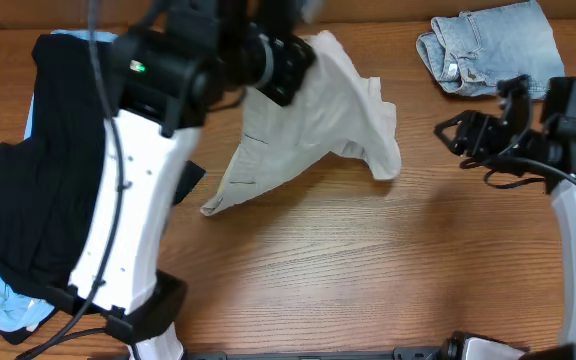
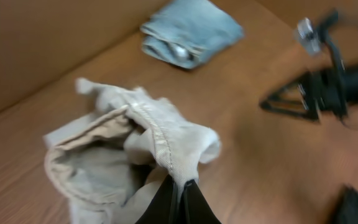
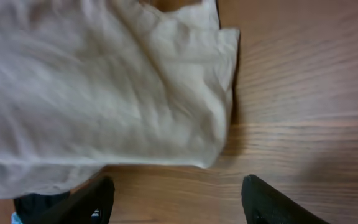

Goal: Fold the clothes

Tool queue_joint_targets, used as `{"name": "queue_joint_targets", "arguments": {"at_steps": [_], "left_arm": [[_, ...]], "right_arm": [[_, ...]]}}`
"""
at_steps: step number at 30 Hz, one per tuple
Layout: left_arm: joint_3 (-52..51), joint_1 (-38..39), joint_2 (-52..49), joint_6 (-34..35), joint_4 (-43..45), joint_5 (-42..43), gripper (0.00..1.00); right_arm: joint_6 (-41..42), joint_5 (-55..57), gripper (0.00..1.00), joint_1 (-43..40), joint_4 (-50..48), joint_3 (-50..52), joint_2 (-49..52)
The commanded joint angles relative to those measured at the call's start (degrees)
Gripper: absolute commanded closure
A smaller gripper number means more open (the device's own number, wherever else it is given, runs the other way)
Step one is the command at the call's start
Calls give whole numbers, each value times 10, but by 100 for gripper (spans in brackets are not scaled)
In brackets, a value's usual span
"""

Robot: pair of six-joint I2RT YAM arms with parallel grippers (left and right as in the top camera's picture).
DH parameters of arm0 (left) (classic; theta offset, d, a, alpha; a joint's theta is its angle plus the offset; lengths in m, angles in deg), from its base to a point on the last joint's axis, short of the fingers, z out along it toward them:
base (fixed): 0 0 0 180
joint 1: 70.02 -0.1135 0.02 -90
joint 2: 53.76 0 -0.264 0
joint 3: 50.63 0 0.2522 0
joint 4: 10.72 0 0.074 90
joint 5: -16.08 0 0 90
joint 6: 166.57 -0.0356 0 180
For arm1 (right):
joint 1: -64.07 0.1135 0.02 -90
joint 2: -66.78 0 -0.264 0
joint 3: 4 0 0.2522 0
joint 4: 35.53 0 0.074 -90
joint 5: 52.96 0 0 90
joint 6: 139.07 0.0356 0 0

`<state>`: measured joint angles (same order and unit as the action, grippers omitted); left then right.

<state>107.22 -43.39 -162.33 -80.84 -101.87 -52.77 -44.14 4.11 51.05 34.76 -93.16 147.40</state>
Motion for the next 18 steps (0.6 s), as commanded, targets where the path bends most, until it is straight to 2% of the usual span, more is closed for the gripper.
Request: {"name": "queue_joint_targets", "arguments": {"at_steps": [1, 6, 12, 13, 14, 16, 18], "left_arm": [[-15, 73, 1, -37, -2, 26, 96], [-77, 160, -30, -61, 8, 21, 96], [-117, 230, -119, -60, 11, 3, 96], [-117, 238, -138, -60, 11, 3, 92], [-117, 245, -156, -60, 10, 3, 77], [-117, 256, -184, -60, 11, 3, 34], [-117, 263, -208, -60, 13, -6, 5]], "right_arm": [[17, -17, 31, -33, 6, -80, -53], [44, -17, 29, -97, 43, -188, -88], [88, -17, 25, -194, 63, -285, -123], [92, -21, 24, -212, 62, -298, -131], [97, -24, 24, -224, 62, -308, -137], [100, -29, 23, -238, 62, -320, -144], [99, -30, 23, -242, 64, -325, -152]]}}
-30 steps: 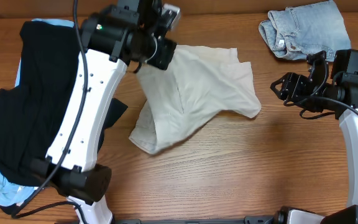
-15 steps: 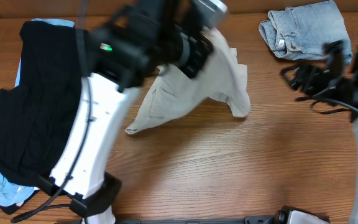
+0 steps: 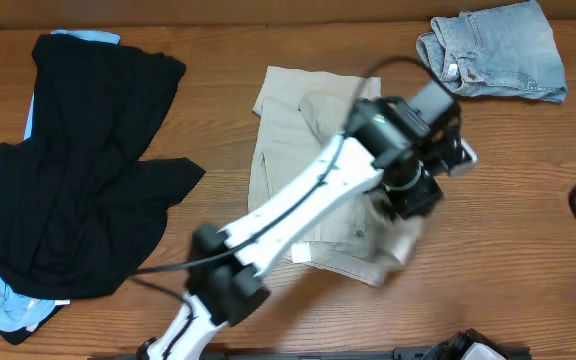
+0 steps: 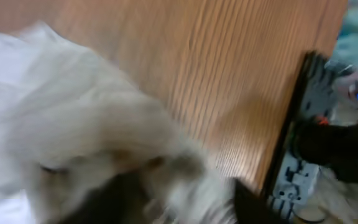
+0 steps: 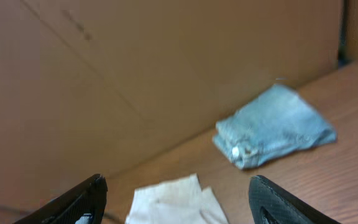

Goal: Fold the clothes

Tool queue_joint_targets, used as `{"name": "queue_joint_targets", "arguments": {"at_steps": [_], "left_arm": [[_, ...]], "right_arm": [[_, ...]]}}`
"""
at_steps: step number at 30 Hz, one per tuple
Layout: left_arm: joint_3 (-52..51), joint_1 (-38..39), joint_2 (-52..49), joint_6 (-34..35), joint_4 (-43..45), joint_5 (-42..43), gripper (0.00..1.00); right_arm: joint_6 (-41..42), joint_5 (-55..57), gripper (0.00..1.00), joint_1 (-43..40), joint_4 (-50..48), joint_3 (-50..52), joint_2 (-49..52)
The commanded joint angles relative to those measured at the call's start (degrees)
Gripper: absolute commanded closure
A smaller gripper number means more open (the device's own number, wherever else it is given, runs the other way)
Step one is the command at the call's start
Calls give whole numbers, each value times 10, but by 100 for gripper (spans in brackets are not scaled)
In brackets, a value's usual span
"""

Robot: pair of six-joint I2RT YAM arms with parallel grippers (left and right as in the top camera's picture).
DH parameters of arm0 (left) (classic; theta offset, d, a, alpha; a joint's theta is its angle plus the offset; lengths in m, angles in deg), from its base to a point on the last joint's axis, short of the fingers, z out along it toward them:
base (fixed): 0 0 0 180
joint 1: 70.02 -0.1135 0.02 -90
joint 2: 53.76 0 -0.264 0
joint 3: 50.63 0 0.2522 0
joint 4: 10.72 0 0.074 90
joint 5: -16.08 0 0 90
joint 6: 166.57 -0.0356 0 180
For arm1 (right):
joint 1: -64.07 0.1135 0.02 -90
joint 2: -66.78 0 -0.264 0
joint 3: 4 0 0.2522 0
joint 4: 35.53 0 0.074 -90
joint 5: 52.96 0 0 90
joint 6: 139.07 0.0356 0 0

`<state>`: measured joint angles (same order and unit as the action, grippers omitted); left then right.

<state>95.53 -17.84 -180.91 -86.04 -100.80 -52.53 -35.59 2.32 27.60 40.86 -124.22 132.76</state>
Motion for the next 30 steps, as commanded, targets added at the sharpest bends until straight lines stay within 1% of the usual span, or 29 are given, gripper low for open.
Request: {"name": "queue_joint_targets", "arguments": {"at_steps": [1, 5, 11, 16, 18, 19, 21, 23, 25, 30], "left_arm": [[0, 8, -30, -7, 3, -18, 0], [12, -7, -19, 10, 3, -47, 0], [45, -68, 66, 19, 3, -56, 0], [47, -150, 151, 91, 12, -114, 0], [47, -189, 177, 113, 13, -123, 0], [47, -212, 187, 125, 13, -124, 0], [46, -256, 200, 148, 11, -122, 0], [46, -294, 202, 151, 5, -110, 0], [46, -332, 199, 155, -8, -108, 0], [45, -393, 187, 155, -19, -113, 0]], "right_arm": [[14, -12, 23, -8, 6, -15, -7], [4, -10, 22, -8, 31, -15, -3], [-39, -10, 19, -8, 77, -13, 31], [-89, -10, 19, 15, 116, -7, 73], [-95, 1, 19, 47, 116, -7, 94], [-95, 14, 21, 70, 114, -7, 105], [-95, 64, 24, 131, 104, -7, 130], [-92, 126, 25, 199, 89, -7, 156], [-81, 207, 22, 286, 58, -7, 195], [-75, 316, 15, 422, -18, -7, 289]]}}
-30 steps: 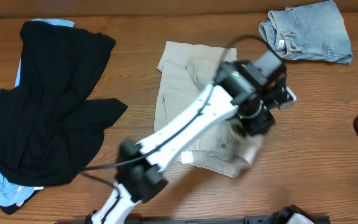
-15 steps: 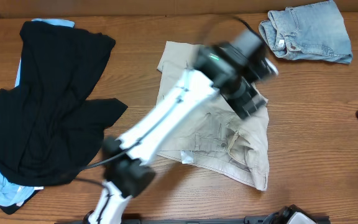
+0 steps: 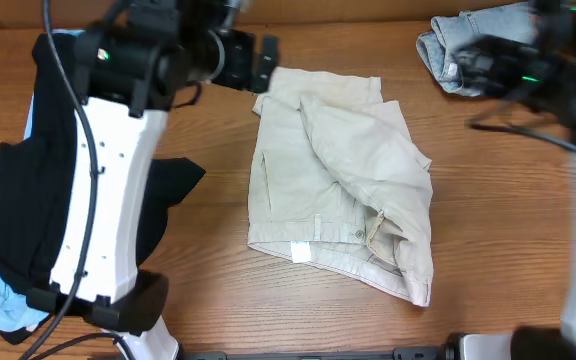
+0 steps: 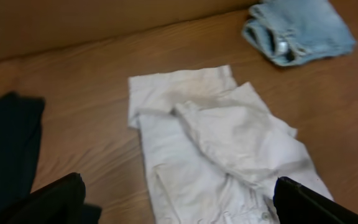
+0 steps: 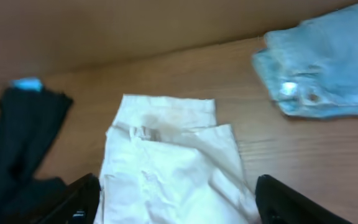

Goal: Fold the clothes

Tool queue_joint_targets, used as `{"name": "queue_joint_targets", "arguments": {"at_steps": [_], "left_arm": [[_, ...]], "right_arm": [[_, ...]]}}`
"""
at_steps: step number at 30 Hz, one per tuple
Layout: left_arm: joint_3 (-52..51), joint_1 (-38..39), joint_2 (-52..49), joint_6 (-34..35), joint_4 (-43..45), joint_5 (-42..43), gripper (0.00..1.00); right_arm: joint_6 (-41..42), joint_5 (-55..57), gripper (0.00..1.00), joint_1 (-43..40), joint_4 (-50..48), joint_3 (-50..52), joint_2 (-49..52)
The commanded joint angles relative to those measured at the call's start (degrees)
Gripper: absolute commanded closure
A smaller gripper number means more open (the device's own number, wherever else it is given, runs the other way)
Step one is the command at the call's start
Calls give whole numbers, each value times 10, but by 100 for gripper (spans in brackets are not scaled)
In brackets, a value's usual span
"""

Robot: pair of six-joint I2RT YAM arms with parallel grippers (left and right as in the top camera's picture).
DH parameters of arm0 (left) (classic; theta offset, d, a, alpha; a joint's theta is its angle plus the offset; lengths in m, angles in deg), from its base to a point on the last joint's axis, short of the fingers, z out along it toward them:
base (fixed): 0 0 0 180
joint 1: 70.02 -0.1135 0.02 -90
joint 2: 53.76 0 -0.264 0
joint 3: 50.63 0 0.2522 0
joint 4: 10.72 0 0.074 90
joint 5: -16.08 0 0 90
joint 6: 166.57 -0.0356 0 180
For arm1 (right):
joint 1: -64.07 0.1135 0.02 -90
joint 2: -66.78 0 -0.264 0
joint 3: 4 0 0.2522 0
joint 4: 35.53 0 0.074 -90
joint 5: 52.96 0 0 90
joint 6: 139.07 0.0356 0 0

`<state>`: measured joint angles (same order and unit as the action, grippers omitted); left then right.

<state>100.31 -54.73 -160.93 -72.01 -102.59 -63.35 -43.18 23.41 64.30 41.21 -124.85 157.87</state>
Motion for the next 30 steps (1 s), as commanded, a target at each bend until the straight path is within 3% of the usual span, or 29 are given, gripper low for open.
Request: {"name": "queue_joint_targets", "arguments": {"at_steps": [1, 12, 22, 25, 29, 30], "left_arm": [[-3, -40, -18, 15, -1, -5, 0], [-3, -144, -65, 12, -12, -5, 0], [-6, -167, -93, 6, -16, -5, 0], [-6, -167, -94, 6, -16, -5, 0], [-6, -167, -94, 6, -16, -5, 0], [-6, -167, -94, 5, -17, -5, 0]], "right_arm": [[1, 123, 14, 77, -35, -1, 61], [1, 223, 14, 228, -134, -1, 289], [1, 237, 21, 270, -147, -1, 381], [1, 250, 35, 270, -147, -1, 389], [43, 306, 75, 267, -144, -3, 387], [54, 317, 79, 264, -139, -5, 382]]}}
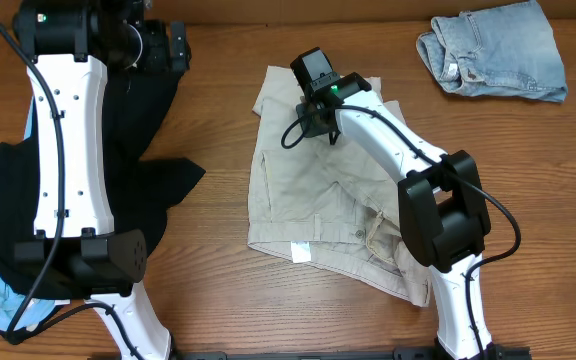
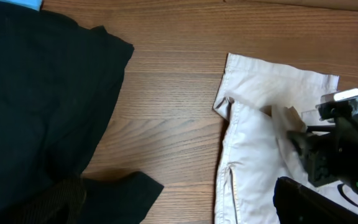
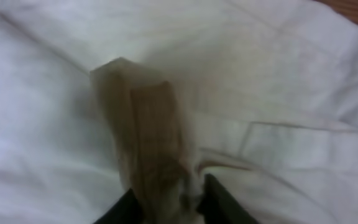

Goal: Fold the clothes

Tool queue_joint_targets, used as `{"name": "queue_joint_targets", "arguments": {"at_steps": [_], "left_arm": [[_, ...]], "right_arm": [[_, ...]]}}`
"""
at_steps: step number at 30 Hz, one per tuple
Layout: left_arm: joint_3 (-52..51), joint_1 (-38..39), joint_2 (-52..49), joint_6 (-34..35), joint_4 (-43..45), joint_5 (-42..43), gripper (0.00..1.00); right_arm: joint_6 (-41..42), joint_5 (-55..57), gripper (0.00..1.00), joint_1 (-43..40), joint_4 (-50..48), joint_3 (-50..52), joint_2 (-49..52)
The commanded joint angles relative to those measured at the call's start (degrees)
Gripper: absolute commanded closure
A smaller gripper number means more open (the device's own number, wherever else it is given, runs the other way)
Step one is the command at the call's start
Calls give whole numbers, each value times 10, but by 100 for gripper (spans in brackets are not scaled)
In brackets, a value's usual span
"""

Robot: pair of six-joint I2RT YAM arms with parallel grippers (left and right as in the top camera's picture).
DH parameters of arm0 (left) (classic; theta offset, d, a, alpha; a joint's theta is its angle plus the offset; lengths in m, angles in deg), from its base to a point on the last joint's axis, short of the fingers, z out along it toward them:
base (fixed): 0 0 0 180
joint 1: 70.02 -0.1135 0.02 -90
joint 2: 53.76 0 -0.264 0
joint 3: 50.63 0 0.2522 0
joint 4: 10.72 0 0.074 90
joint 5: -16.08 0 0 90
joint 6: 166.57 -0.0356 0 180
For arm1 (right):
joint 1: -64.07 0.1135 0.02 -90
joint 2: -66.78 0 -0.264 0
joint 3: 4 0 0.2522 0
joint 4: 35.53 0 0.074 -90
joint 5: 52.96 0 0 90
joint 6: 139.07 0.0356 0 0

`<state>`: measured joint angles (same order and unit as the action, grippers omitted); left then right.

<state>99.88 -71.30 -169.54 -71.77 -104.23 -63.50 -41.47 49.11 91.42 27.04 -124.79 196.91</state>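
Note:
Beige shorts [image 1: 338, 200] lie crumpled in the middle of the table, also visible in the left wrist view [image 2: 260, 149]. My right gripper [image 1: 315, 122] is down on their upper part, shut on a raised fold of beige cloth [image 3: 151, 130]; its dark fingers [image 3: 222, 200] press that fold from both sides. My left gripper [image 1: 178, 45] hangs open at the back left, above a black garment [image 1: 78, 180], with nothing between its fingers [image 2: 303, 199]. A folded pair of light denim shorts [image 1: 493, 50] lies at the back right.
The black garment [image 2: 36, 106] covers the table's left side, with light blue cloth sticking out under it. The right arm [image 1: 398, 150] stretches across the beige shorts from the front. Bare wood [image 1: 528, 200] lies to the right.
My left gripper moved left from the shorts' top-left corner to above the black garment. My right gripper went from open near the denim to shut on a fold of the beige shorts.
First my left gripper held the beige shorts up at the back while the right one stood open by the denim. Then the left was low over the shorts' right side. Later the shorts lay on the table with both grippers open. Now the right pinches them.

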Motion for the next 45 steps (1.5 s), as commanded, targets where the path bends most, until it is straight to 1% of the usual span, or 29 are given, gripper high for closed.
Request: {"name": "queue_joint_targets", "arguments": {"at_steps": [1, 4, 8, 12, 15, 16, 17, 20, 22, 23, 24, 25, 27, 28, 32, 34, 36, 42, 45], "left_arm": [[-2, -2, -8, 3, 0, -3, 0], [-2, -2, -8, -1, 0, -3, 0], [-2, 0, -8, -2, 1, -3, 0], [-3, 3, -8, -22, 1, -3, 0], [-7, 9, -9, -33, 1, -3, 0], [-9, 10, -9, -36, 1, -3, 0], [-17, 15, -10, -38, 3, -3, 0], [-35, 26, -11, -50, 9, -3, 0], [-53, 37, -11, -56, 18, -3, 0], [-61, 42, -11, -58, 23, -3, 0], [-71, 48, -11, -60, 32, -3, 0], [-81, 52, -11, -60, 41, -3, 0], [-104, 61, -11, -59, 63, -3, 0], [-114, 65, -11, -58, 73, -2, 0], [-141, 69, -11, -54, 92, 1, 0], [-148, 69, -11, -54, 95, 1, 0], [-149, 68, -11, -55, 94, 1, 0], [-149, 66, -11, -55, 92, 1, 0], [-149, 66, -11, -55, 93, 1, 0]], "right_arm": [[45, 66, 81, -12, 9, -9, -16], [61, 65, 85, -33, 37, -23, -49], [75, 58, 85, -81, 75, -40, -111], [77, 32, 85, -154, 101, -41, -167], [77, 0, 85, -227, 120, -41, -181], [77, -14, 84, -253, 125, -40, -181], [77, -43, 84, -301, 133, -38, -177], [77, -91, 84, -370, 142, -34, -170], [73, -156, 84, -409, 147, -32, -169], [52, -206, 84, -425, 150, -32, -169], [23, -248, 82, -433, 150, -32, -169], [-1, -285, 76, -436, 152, -32, -170], [-17, -313, 67, -429, 156, -32, -170], [-17, -313, 60, -417, 158, -32, -170], [-18, -308, 44, -363, 162, -32, -165], [6, -286, 35, -331, 161, -32, -155], [33, -275, 32, -307, 161, -30, -141], [121, -276, 32, -265, 126, 16, -99], [144, -283, 32, -259, 93, 55, -96]]}}
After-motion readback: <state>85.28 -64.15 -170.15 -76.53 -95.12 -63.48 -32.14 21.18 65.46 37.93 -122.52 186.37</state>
